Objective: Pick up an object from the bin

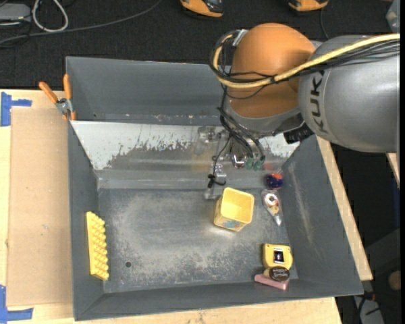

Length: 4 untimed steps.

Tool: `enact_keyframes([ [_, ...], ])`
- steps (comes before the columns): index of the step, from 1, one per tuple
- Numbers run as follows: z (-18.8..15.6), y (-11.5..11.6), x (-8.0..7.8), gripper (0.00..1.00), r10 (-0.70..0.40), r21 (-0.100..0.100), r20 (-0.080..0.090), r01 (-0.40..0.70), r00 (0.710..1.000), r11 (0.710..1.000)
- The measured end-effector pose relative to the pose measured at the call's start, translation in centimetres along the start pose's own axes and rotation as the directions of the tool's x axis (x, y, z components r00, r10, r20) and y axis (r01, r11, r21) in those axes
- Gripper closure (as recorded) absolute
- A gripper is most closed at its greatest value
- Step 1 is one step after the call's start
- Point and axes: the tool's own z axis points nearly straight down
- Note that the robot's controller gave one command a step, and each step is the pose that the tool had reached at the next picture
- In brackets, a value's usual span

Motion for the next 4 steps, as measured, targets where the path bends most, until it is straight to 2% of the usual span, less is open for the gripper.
enact_keyframes([
  [1, -0.5, -0.1, -0.1, 0.0, 0.002, -0.001, 0.008, -0.002, 1.0, 1.0],
  [2, 8.4, -6.1, 0.2, 0.0, 0.064, -0.002, 0.009, -0.064, 0.998, 0.998],
  [3, 11.8, -7.5, 0.2, 0.0, 0.097, -0.002, 0.008, -0.097, 0.995, 0.995],
  [4, 12.9, -15.7, 1.2, 0.0, -0.05, 0.002, 0.005, 0.05, 0.999, 0.999],
])
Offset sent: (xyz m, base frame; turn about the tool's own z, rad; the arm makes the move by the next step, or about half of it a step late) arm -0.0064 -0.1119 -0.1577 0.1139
